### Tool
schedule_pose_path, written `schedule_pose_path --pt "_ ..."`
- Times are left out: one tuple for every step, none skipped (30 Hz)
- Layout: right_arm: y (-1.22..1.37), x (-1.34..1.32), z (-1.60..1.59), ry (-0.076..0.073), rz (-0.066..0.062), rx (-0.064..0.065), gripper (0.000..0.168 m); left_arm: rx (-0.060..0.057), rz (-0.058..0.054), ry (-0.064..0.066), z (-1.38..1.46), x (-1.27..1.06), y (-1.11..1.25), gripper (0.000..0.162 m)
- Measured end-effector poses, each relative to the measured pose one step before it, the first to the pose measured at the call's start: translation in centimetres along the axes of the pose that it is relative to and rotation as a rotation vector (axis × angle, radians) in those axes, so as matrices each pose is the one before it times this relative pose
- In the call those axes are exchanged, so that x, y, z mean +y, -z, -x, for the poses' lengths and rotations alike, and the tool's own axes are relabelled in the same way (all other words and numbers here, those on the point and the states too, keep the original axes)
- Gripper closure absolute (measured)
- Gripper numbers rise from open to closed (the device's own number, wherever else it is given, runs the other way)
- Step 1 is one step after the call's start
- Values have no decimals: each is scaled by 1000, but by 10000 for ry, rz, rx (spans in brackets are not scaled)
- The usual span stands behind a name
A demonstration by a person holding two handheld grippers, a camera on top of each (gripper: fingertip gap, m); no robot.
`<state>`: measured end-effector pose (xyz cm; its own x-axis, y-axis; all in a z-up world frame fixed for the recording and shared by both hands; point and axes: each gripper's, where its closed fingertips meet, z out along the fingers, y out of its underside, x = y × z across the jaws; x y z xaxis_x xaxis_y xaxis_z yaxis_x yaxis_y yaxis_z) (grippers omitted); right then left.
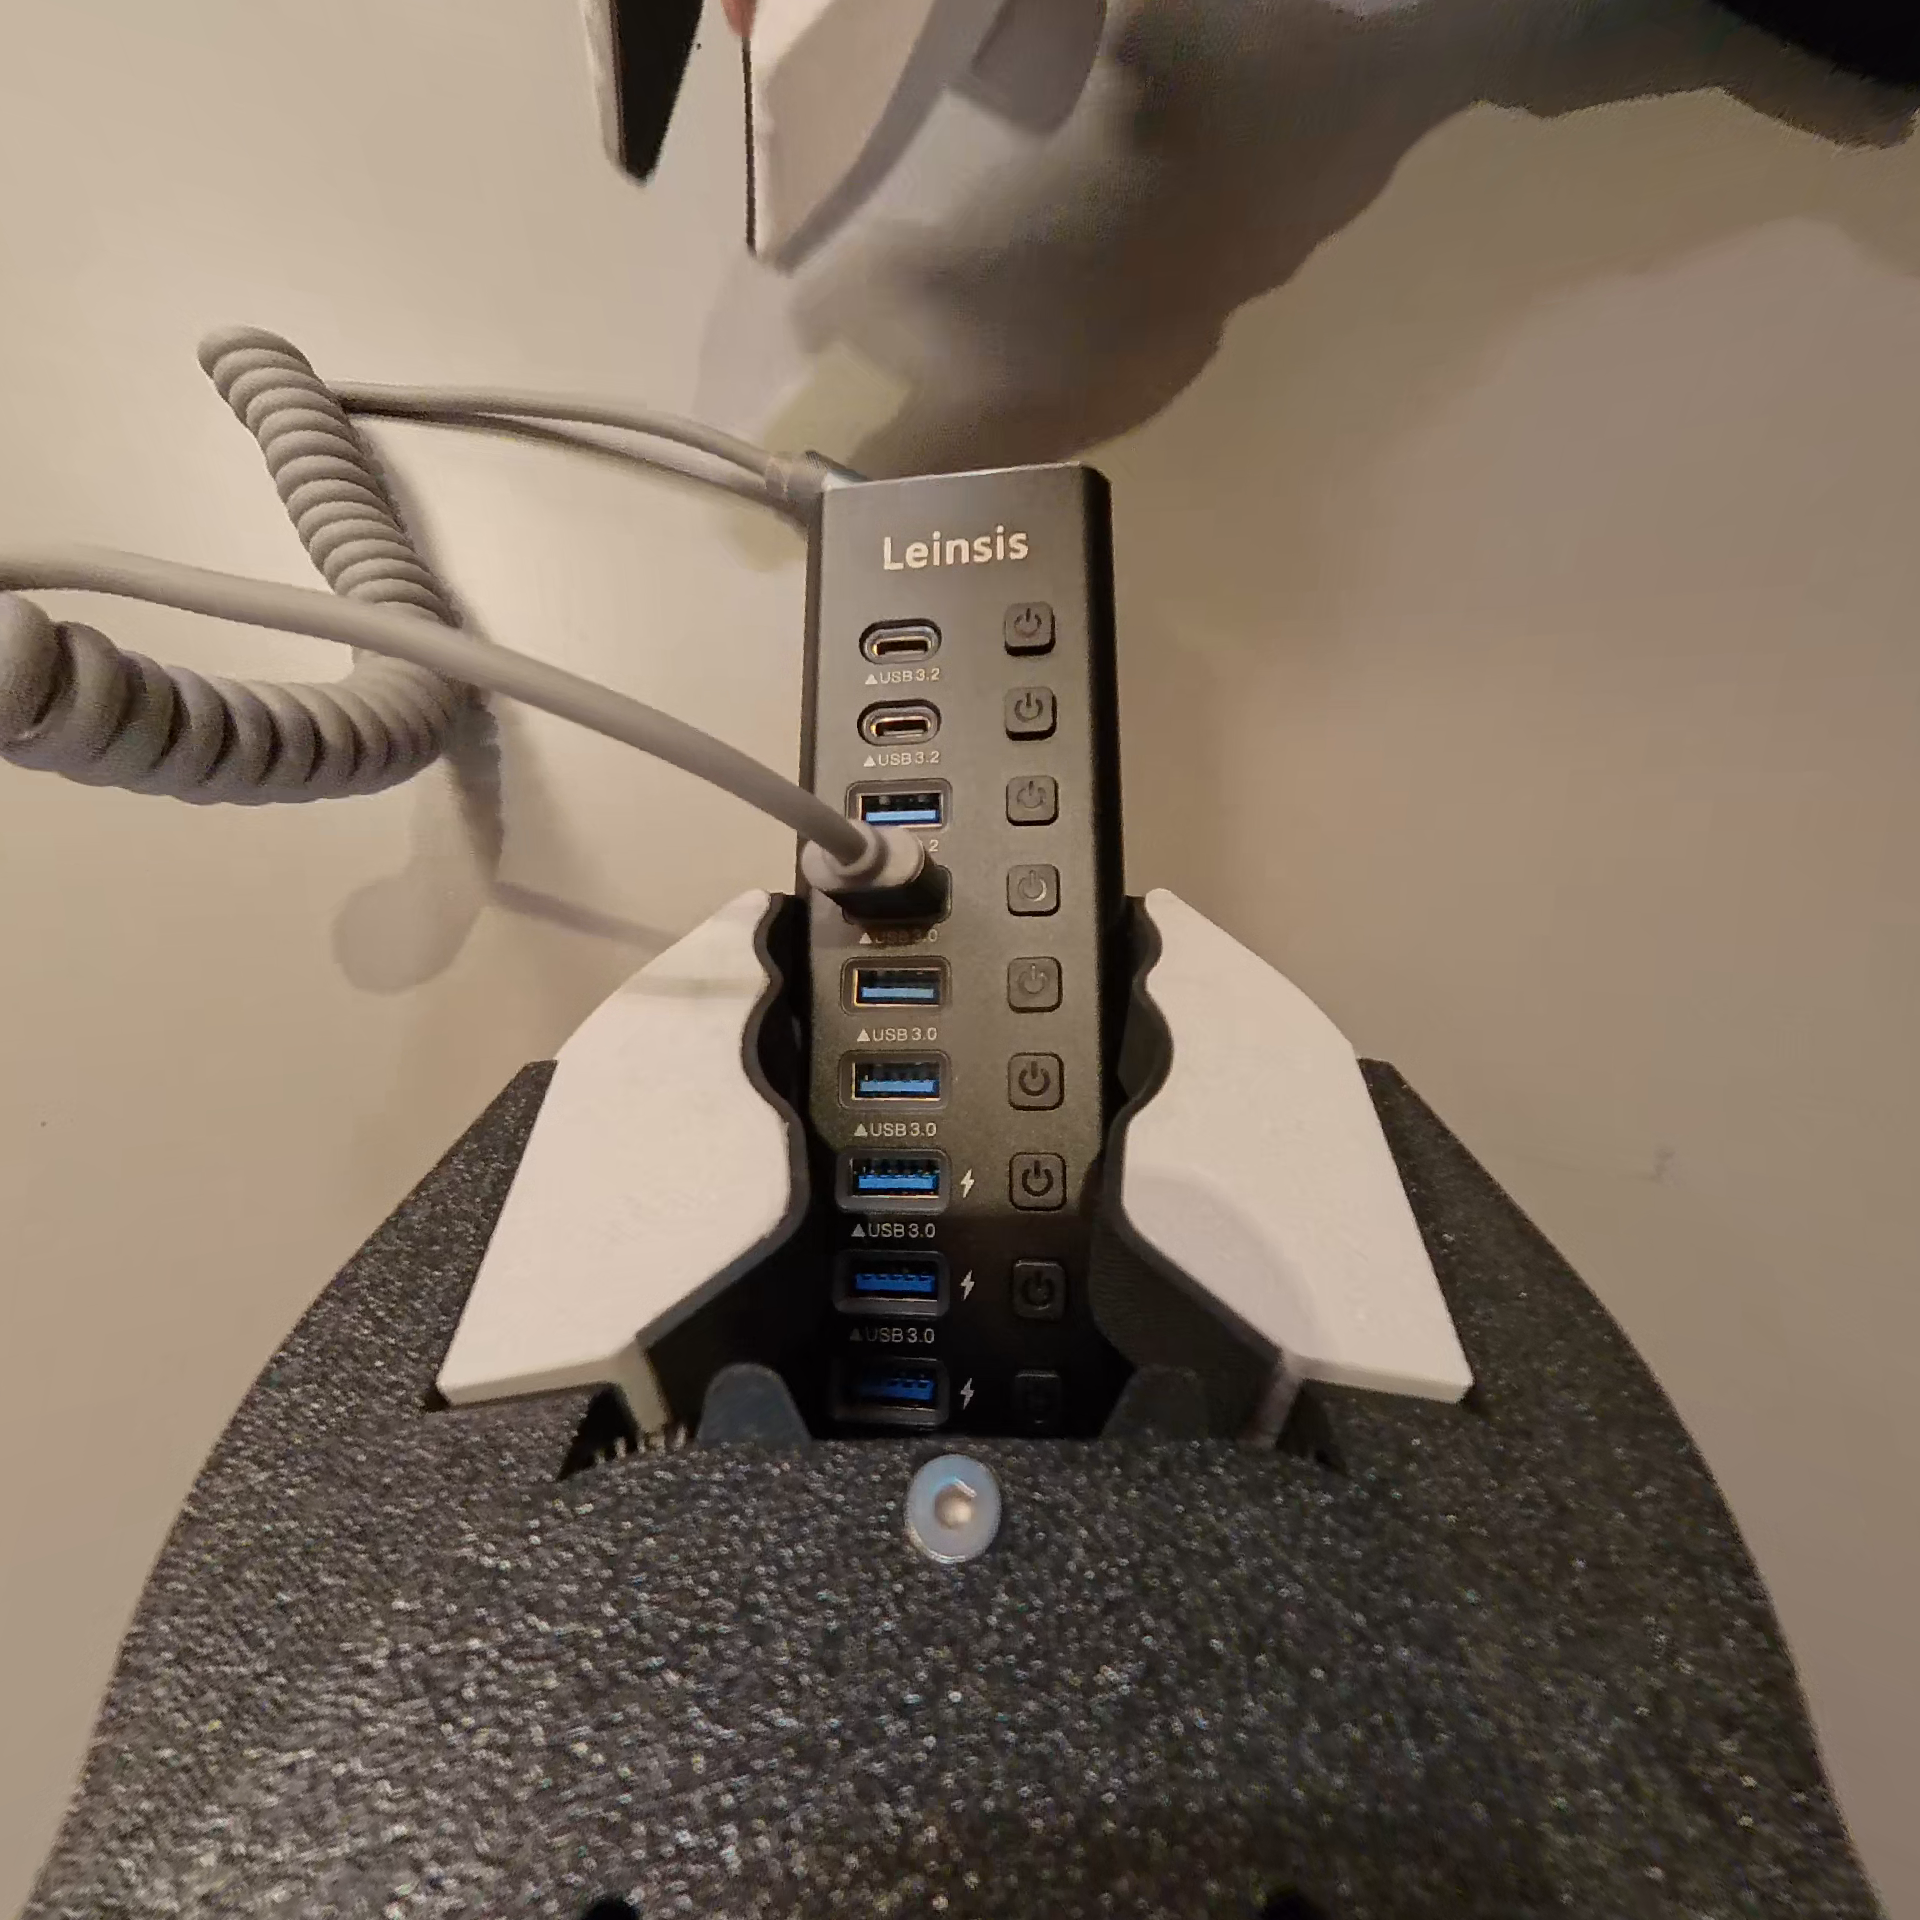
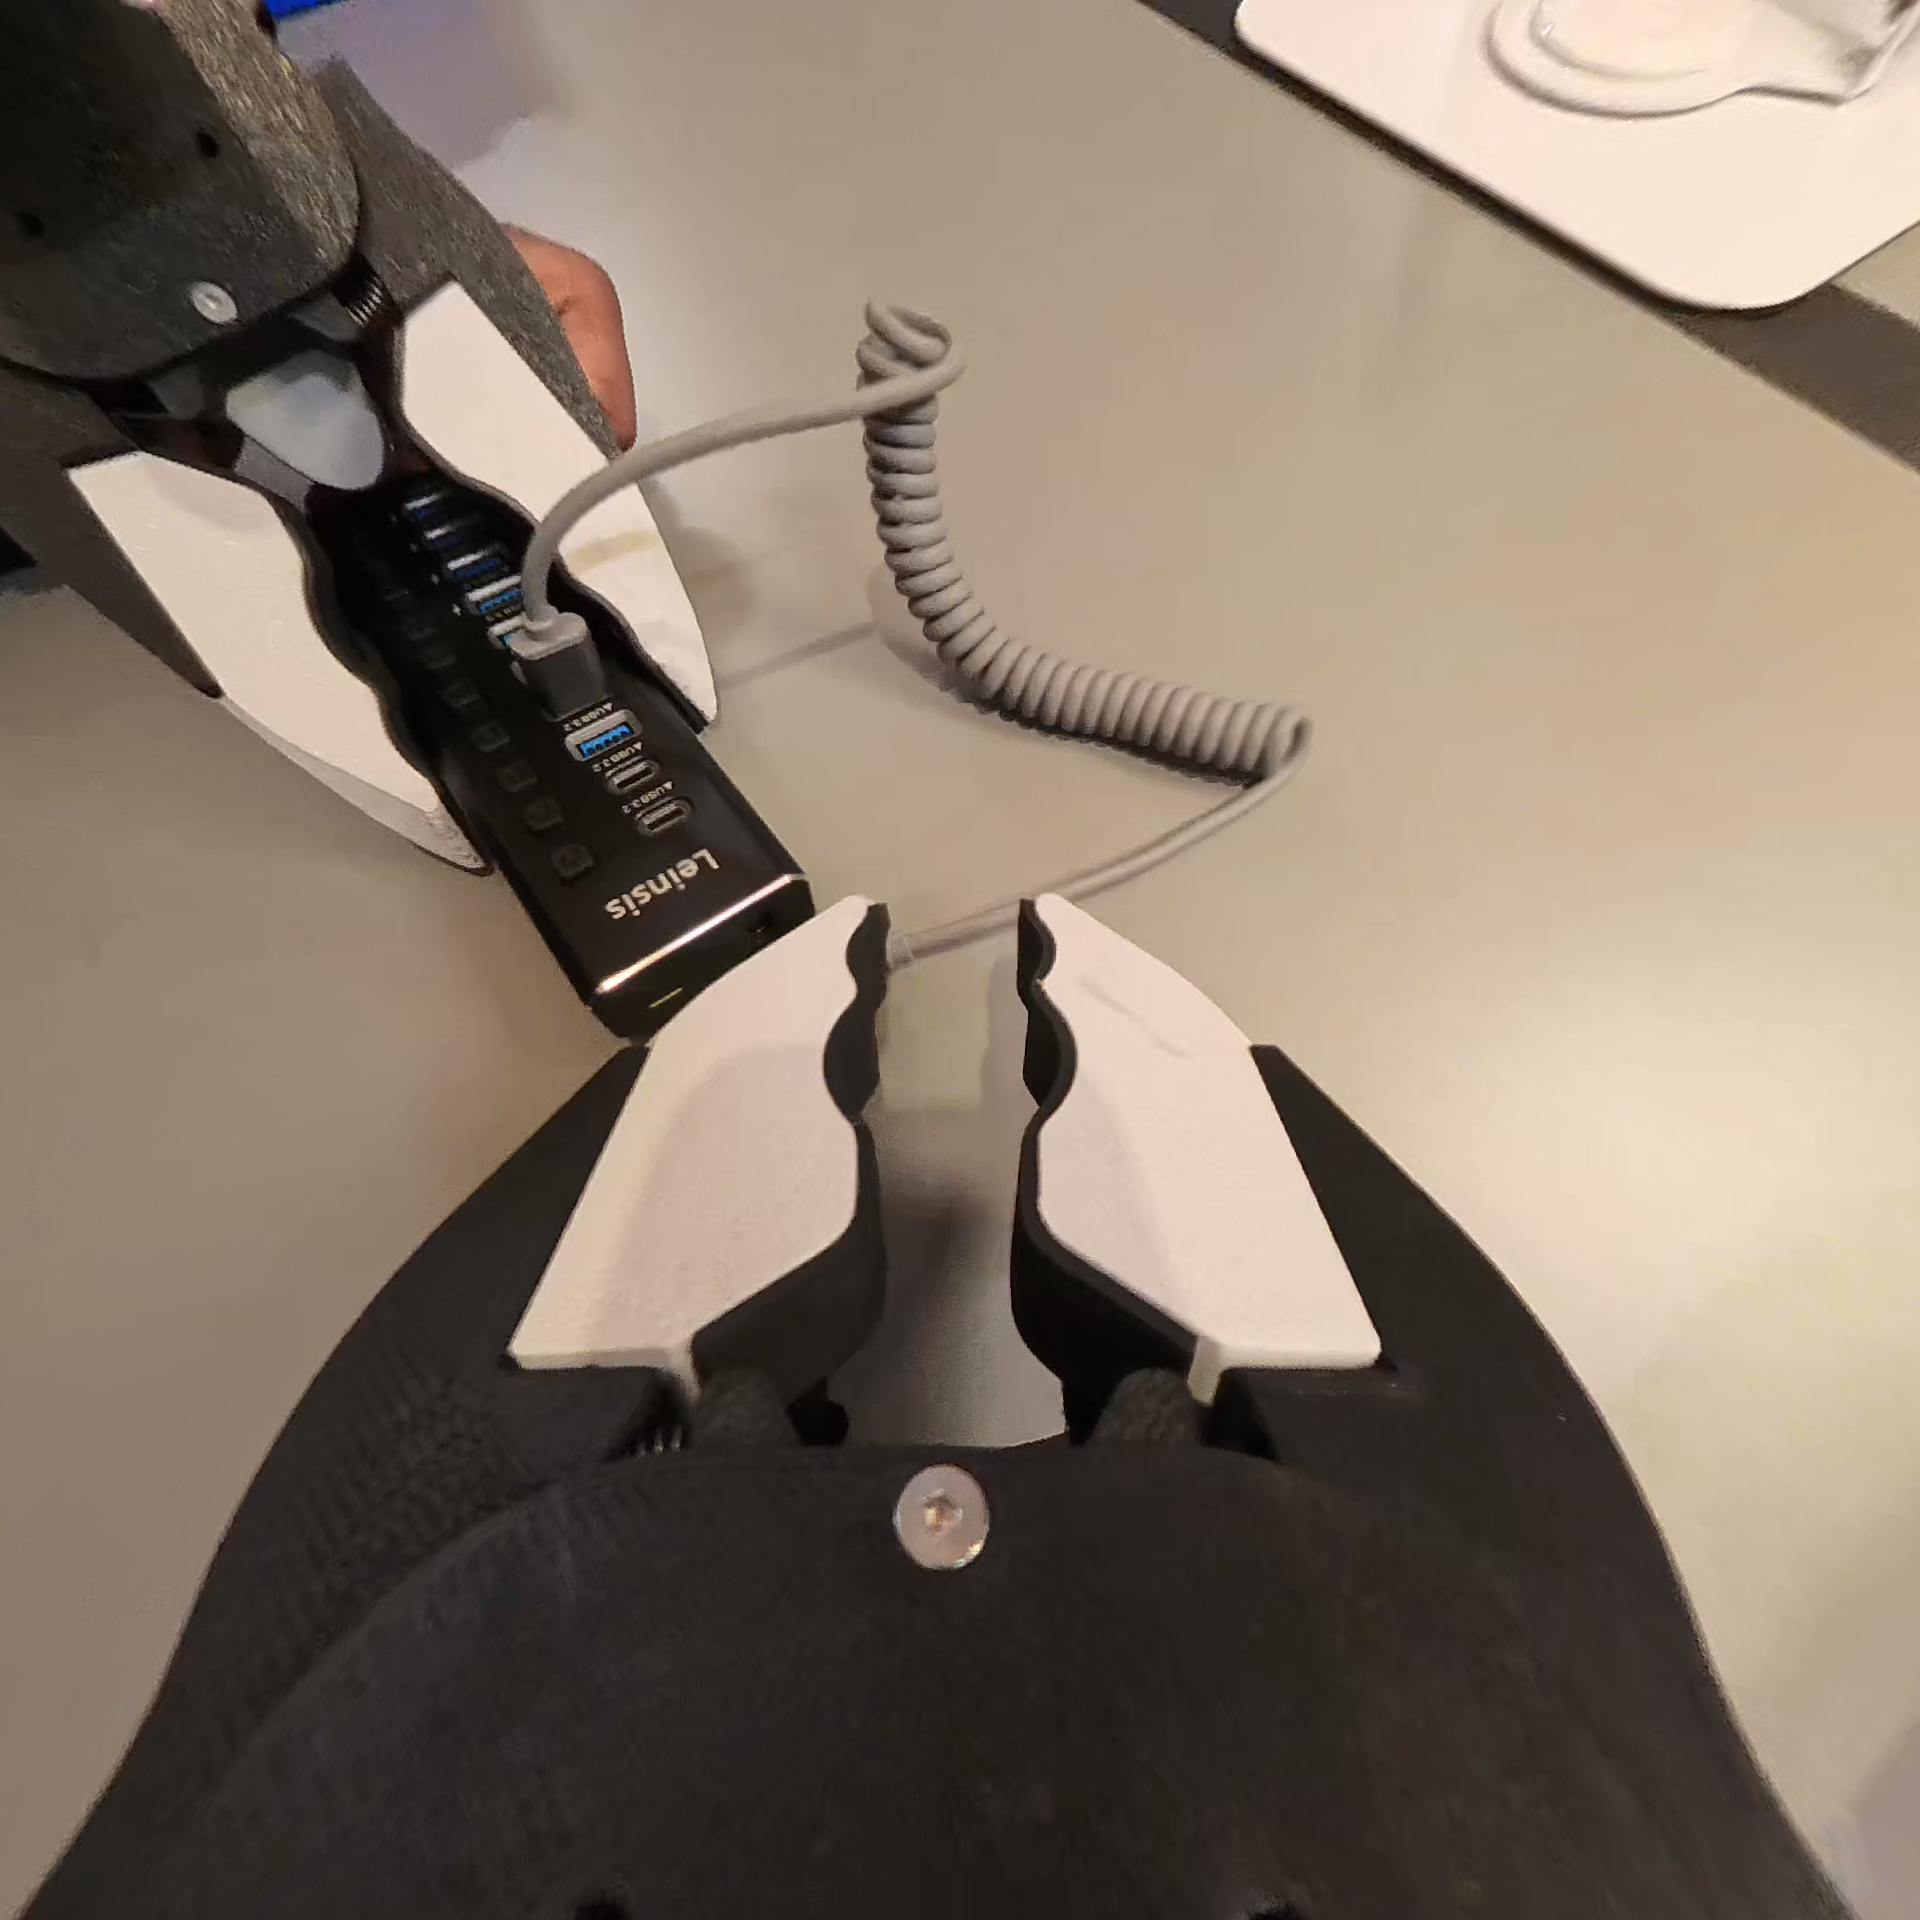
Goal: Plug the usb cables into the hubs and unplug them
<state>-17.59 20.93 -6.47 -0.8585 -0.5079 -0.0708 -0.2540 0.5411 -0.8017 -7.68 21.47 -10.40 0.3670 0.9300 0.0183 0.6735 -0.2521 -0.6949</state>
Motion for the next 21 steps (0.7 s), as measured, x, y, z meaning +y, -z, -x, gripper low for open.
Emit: schedule_pose_path --pt "589 -218 -150 -47 -96 95 147 4 -2 10 0 16 17 102" --pt "568 -335 15 -16 -180 15 148 3 -2 5 11 3 4 102" --pt "479 -619 414 -38 -364 -200 149 -2 -1 -1 11 -8 -21 102" --pt "234 -815 866 -157 -487 -471 151 -19 5 -18 9 -1 -5 101" --pt "-190 -801 1089 -246 -451 -600 152 -28 8 -29 7 11 -8 102" --pt "-670 -470 1037 -220 -225 -534 152 -18 4 -17 7 5 -12 102" --pt "-1053 24 837 -120 109 -380 150 -9 2 -8 11 0 -15 101" --pt "-1213 320 730 -5 348 -295 147 -11 3 -11 3 -1 -3 101" --pt "-1156 288 597 59 375 -211 144 -10 2 -10 2 5 -11 101" --pt "-972 66 493 109 266 -144 142 -7 2 -14 -4 4 3 102" --pt "-739 -113 441 97 142 -152 142 -8 3 -20 -16 7 -9 102" --pt "-555 -205 315 19 73 -130 142 -12 4 -25 -16 -2 -4 102" --pt "-440 -207 178 -37 41 -95 142 -7 1 -26 -23 2 -13 102" --pt "-379 -135 33 -73 40 -46 142 3 -1 -17 -24 -3 -2 102" --pt "-355 -44 -40 -80 38 -25 142 8 -1 -14 -32 -2 -2 102" --pt "-326 -2 35 -84 19 -67 142 0 -1 -11 -14 0 1 102" --pt "-301 -9 116 -87 -16 -103 143 -2 -1 -7 -15 7 -7 102" --pt "-269 -52 42 -89 -40 -32 146 4 -1 -11 -26 -9 -8 102" --pt "-249 -37 -32 -74 -16 25 149 6 -1 -16 -28 -3 -2 102" --pt "-219 -55 33 -17 -8 6 152 3 -1 -3 -21 -6 -5 102" --pt "-154 -56 -93 20 -10 103 158 7 -1 -3 -17 -4 -3 102"
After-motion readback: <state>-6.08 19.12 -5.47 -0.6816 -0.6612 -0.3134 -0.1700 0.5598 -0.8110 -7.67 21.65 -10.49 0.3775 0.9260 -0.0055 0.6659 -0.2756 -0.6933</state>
